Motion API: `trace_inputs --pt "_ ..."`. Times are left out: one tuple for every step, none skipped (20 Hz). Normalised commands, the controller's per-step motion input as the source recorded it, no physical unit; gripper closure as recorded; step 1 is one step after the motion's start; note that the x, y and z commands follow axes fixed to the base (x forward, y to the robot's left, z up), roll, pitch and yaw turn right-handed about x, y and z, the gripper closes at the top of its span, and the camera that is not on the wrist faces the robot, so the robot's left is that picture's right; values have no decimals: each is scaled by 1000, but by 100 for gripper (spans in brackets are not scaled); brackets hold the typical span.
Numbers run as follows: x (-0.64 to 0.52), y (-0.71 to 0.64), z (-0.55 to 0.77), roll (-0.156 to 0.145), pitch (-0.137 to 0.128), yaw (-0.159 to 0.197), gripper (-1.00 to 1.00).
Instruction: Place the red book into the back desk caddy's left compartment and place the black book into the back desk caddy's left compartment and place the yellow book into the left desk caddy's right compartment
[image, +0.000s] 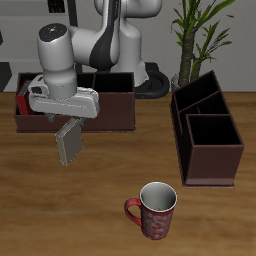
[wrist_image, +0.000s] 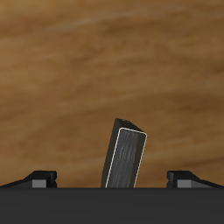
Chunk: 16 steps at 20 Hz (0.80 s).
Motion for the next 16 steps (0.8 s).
trace_inputs --pt "-53 65 -1 0 0 0 -100" --pt "-77 -130 -223 -62 -58 -25 -100" --pt "7 -268 -461 -26 -23 -101 -100" --pt "-124 115 -18 0 0 0 -100" --pt "-142 -359 -250 -139 -124 -213 -100" --pt "-82 50 -227 54 -30 59 -100" --pt "-125 -74 -227 -25 -14 -57 -100" --pt "-2 -54 -106 1 -14 -47 -100" --pt "-72 192 -250 27 1 14 -100" --pt "33 -103 -250 -35 39 -64 -100" --pt "-75 7 -186 -21 -10 -70 -100" --pt "-15 19 -227 16 32 21 -100" --pt "-70 -7 -184 -26 23 -79 -100" --pt "-74 117 -106 48 9 16 -100" --pt "-15 37 -163 9 31 -12 -100" --pt "22 4 -159 -55 48 -44 -100"
